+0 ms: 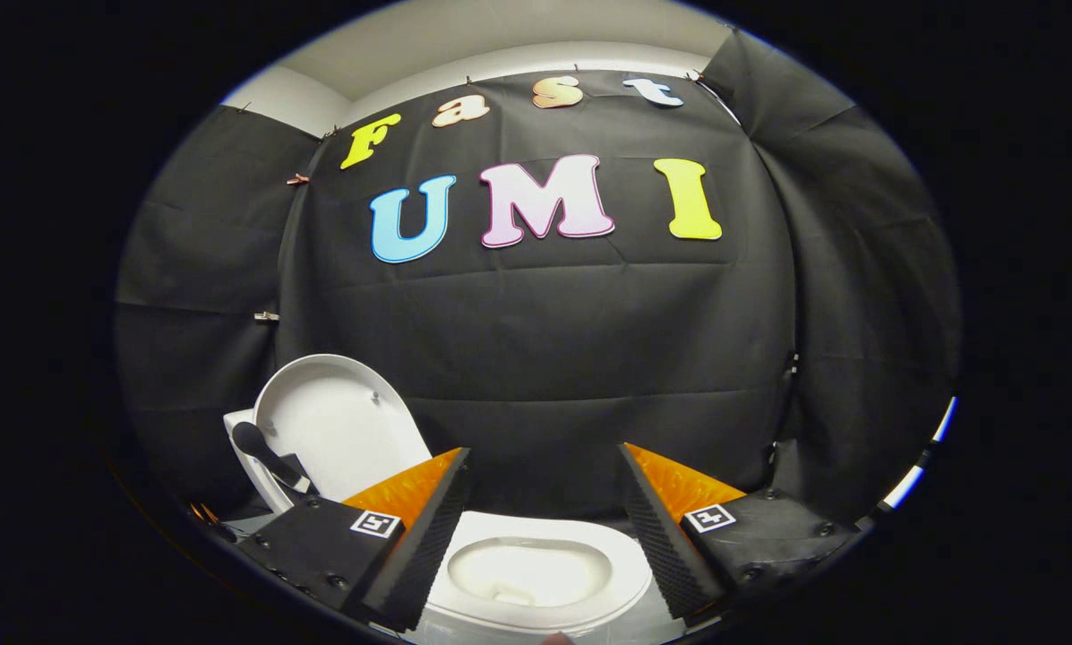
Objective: Open the toilet lid.
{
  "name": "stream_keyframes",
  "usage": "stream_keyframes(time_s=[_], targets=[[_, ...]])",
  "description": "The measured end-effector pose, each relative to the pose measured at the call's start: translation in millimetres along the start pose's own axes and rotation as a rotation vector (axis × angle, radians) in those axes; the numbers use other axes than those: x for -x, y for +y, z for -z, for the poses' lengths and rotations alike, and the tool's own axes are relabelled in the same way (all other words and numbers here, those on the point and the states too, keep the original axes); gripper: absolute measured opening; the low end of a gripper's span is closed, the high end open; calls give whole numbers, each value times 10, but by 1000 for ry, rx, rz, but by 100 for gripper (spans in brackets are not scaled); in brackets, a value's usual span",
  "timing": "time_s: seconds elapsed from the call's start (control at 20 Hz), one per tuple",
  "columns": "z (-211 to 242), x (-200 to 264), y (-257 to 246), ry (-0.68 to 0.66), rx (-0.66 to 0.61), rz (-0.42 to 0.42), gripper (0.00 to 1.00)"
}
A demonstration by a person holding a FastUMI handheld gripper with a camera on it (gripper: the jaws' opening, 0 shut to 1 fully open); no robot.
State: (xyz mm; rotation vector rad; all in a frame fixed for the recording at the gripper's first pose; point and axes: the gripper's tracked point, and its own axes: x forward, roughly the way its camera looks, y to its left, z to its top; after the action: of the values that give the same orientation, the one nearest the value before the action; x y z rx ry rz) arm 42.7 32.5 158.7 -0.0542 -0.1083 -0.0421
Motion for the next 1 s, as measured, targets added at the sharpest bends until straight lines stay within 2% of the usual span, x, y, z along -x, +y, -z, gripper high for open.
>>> stream_keyframes(time_s=[1.0], targets=[[57, 4, 15, 9, 3, -5, 99]])
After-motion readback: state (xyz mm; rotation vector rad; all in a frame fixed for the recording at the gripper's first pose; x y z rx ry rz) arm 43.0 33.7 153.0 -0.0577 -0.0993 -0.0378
